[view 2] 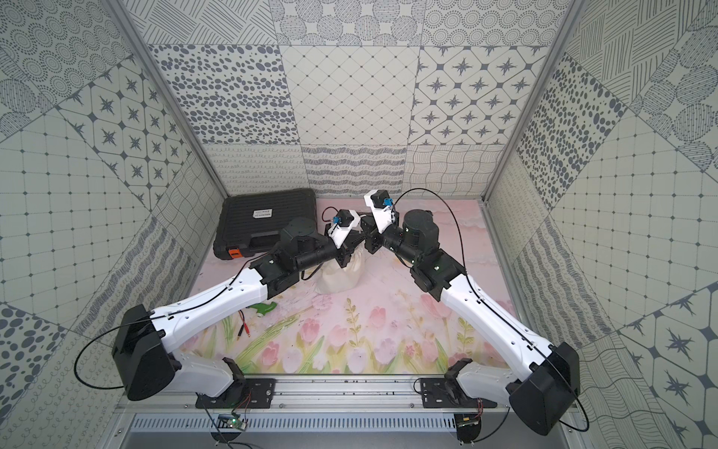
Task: Close the soil bag
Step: Frap the soil bag at the center of the board.
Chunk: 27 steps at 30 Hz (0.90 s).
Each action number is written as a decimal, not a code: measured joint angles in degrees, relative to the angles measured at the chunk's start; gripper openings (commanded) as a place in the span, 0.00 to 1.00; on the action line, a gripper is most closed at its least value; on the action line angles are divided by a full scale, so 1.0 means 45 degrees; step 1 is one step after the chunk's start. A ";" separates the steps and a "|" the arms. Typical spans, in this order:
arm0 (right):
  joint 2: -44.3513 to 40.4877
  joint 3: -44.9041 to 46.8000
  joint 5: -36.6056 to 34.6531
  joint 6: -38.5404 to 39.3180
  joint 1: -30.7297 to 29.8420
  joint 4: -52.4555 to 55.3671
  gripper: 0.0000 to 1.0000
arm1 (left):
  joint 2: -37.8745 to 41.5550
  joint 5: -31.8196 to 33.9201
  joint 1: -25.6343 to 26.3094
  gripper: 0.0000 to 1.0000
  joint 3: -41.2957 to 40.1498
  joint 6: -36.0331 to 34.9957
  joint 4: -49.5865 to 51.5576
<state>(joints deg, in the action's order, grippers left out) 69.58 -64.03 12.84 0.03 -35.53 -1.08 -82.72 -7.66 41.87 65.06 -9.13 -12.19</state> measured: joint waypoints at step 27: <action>0.0000 0.0005 -0.0729 -0.1909 0.2123 0.4609 0.00 | -0.2293 0.3609 0.1214 0.10 -0.2380 0.1506 -0.2924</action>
<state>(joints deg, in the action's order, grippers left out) 69.58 -64.01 9.56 -8.56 -25.98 19.66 -93.03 8.58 47.33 54.35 -2.35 -25.34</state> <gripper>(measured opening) 0.046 0.095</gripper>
